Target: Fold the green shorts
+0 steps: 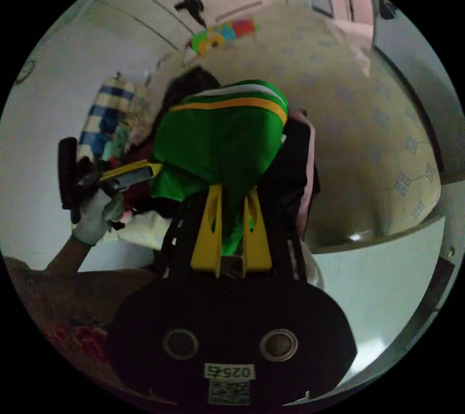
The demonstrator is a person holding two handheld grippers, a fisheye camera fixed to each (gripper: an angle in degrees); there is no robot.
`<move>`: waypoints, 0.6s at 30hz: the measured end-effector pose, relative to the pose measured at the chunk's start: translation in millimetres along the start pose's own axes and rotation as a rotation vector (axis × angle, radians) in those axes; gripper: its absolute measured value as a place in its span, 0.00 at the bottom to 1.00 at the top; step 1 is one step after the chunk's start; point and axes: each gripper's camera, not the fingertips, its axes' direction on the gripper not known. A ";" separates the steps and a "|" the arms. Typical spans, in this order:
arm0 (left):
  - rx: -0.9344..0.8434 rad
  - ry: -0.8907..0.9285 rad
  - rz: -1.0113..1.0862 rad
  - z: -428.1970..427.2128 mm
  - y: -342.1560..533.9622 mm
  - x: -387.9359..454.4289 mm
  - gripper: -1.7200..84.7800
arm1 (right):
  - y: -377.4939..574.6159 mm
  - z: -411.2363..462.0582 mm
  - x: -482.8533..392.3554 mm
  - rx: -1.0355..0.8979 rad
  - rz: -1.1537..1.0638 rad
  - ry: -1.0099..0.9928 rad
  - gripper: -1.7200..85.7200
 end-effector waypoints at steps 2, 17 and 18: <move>-0.083 -0.114 0.056 29.5 0.3 8.6 0.03 | -23.3 42.6 23.0 -0.119 -0.047 -0.062 0.11; -0.194 -0.042 -0.087 -94.6 26.8 93.0 0.02 | -78.6 85.2 78.1 -0.316 -0.216 -0.063 0.08; -0.228 -0.093 -0.054 -81.0 34.7 95.7 0.03 | -85.0 109.8 86.6 -0.406 -0.228 -0.110 0.09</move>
